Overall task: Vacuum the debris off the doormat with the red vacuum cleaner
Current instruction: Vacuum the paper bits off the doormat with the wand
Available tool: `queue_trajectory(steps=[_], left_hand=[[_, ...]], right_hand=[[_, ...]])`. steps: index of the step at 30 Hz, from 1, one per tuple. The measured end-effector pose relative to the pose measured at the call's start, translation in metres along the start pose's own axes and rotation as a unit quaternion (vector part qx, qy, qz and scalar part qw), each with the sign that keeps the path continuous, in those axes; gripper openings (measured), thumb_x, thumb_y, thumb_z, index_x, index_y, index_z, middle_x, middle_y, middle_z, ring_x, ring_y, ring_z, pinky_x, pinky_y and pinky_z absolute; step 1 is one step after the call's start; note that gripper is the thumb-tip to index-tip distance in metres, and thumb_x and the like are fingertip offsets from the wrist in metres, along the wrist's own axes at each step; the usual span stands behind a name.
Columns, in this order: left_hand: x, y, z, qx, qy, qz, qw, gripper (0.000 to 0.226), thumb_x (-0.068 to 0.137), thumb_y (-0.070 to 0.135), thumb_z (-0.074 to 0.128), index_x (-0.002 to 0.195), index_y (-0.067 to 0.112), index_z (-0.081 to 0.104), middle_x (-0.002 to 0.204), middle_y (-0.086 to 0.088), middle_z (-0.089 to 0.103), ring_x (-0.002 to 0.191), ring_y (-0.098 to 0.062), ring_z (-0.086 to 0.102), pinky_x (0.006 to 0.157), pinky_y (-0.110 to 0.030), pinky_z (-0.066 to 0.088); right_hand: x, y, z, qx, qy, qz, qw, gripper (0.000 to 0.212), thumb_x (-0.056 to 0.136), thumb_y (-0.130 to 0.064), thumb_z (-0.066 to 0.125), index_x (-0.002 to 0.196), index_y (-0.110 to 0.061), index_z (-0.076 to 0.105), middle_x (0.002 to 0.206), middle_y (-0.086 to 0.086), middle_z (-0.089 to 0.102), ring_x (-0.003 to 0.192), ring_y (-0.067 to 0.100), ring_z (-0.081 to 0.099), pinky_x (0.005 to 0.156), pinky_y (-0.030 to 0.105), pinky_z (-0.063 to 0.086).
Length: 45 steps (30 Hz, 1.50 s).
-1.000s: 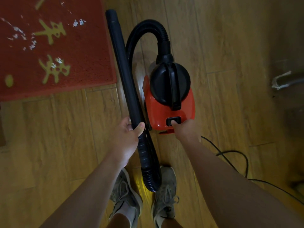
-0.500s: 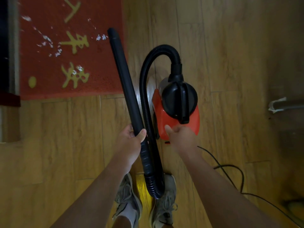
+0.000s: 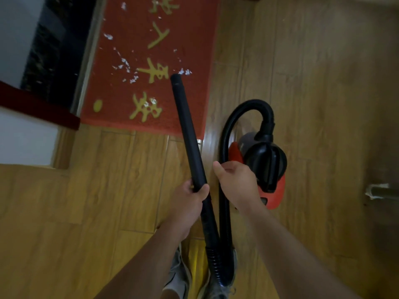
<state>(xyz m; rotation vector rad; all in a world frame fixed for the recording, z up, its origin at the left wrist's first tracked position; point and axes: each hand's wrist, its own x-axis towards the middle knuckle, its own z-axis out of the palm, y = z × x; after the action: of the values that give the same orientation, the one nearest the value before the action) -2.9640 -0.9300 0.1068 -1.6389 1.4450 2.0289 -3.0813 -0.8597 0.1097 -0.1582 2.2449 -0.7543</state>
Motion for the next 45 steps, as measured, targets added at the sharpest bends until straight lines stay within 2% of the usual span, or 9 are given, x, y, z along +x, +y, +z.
queue_trajectory(steps=[4,7,10,14,18,24,27,38,45], left_hand=[[0.002,0.009,-0.017,-0.018,-0.01,-0.016,1.0,0.009,0.096,0.033,0.066,0.101,0.028,0.07,0.085,-0.001,0.075,0.086,-0.025,0.073,0.086,-0.053,0.059],[0.002,0.011,-0.025,-0.034,-0.018,-0.029,0.999,0.01,0.096,0.03,0.066,0.101,0.023,0.071,0.087,-0.004,0.077,0.086,-0.026,0.074,0.084,-0.055,0.06],[0.004,0.009,-0.034,-0.054,-0.032,-0.046,0.997,0.015,0.097,0.028,0.066,0.099,0.014,0.069,0.092,-0.013,0.076,0.088,-0.034,0.074,0.084,-0.056,0.058],[0.008,0.01,-0.046,-0.069,-0.059,-0.063,0.994,0.021,0.097,0.031,0.065,0.093,0.01,0.067,0.083,-0.01,0.072,0.088,-0.037,0.072,0.079,-0.052,0.058],[0.014,0.013,-0.056,-0.081,-0.073,-0.084,0.99,0.019,0.097,0.029,0.066,0.091,0.011,0.067,0.078,-0.004,0.069,0.081,-0.026,0.071,0.086,-0.056,0.057],[0.024,0.021,-0.063,-0.127,-0.084,-0.095,0.984,0.028,0.099,0.023,0.064,0.108,-0.003,0.067,0.086,-0.01,0.072,0.078,-0.024,0.072,0.072,-0.038,0.059],[0.035,0.02,-0.065,-0.122,-0.075,-0.096,0.985,0.032,0.098,0.026,0.064,0.111,-0.004,0.067,0.097,-0.021,0.074,0.085,-0.032,0.074,0.073,-0.039,0.059],[0.087,0.031,-0.074,-0.162,-0.071,-0.137,0.975,0.027,0.1,0.03,0.061,0.111,0.006,0.07,0.102,-0.012,0.077,0.091,-0.028,0.075,0.086,-0.051,0.06],[0.126,0.056,-0.086,-0.159,-0.046,-0.166,0.972,0.027,0.099,0.025,0.064,0.102,-0.002,0.063,0.092,-0.015,0.064,0.08,-0.027,0.068,0.069,-0.038,0.06]], right_hand=[[0.009,-0.031,0.014,0.013,-0.015,-0.012,1.0,0.05,0.098,-0.05,0.055,0.131,-0.013,0.062,0.119,-0.004,0.068,0.101,0.006,0.059,0.074,0.011,0.038],[0.018,-0.057,0.027,0.03,-0.044,-0.002,0.999,0.05,0.098,-0.048,0.056,0.132,-0.012,0.061,0.111,-0.006,0.067,0.093,0.002,0.056,0.066,0.004,0.036],[0.031,-0.077,0.044,0.023,-0.071,0.006,0.997,0.049,0.095,-0.049,0.06,0.129,-0.014,0.064,0.107,-0.006,0.071,0.095,0.009,0.067,0.081,0.021,0.053],[0.041,-0.095,0.058,0.003,-0.095,0.004,0.995,0.029,0.094,-0.035,0.065,0.117,-0.018,0.069,0.09,-0.005,0.072,0.079,0.01,0.069,0.07,0.025,0.058],[0.048,-0.103,0.066,-0.041,-0.094,-0.002,0.995,0.03,0.093,-0.027,0.066,0.122,-0.022,0.065,0.089,-0.004,0.071,0.078,0.011,0.069,0.074,0.032,0.06],[0.059,-0.109,0.082,-0.065,-0.102,-0.011,0.993,0.031,0.094,-0.027,0.065,0.124,-0.023,0.064,0.09,-0.001,0.073,0.078,0.016,0.071,0.075,0.04,0.062],[0.067,-0.11,0.091,-0.081,-0.109,-0.017,0.991,0.031,0.094,-0.027,0.064,0.125,-0.023,0.064,0.087,0.0,0.073,0.077,0.016,0.071,0.075,0.041,0.061],[0.12,-0.128,0.122,-0.133,-0.165,-0.01,0.977,0.033,0.092,-0.021,0.061,0.124,-0.023,0.065,0.086,-0.002,0.071,0.077,0.016,0.07,0.076,0.039,0.061],[0.156,-0.145,0.127,-0.16,-0.212,-0.013,0.964,0.031,0.094,-0.025,0.061,0.124,-0.023,0.064,0.088,-0.003,0.069,0.08,0.015,0.068,0.076,0.035,0.06]])
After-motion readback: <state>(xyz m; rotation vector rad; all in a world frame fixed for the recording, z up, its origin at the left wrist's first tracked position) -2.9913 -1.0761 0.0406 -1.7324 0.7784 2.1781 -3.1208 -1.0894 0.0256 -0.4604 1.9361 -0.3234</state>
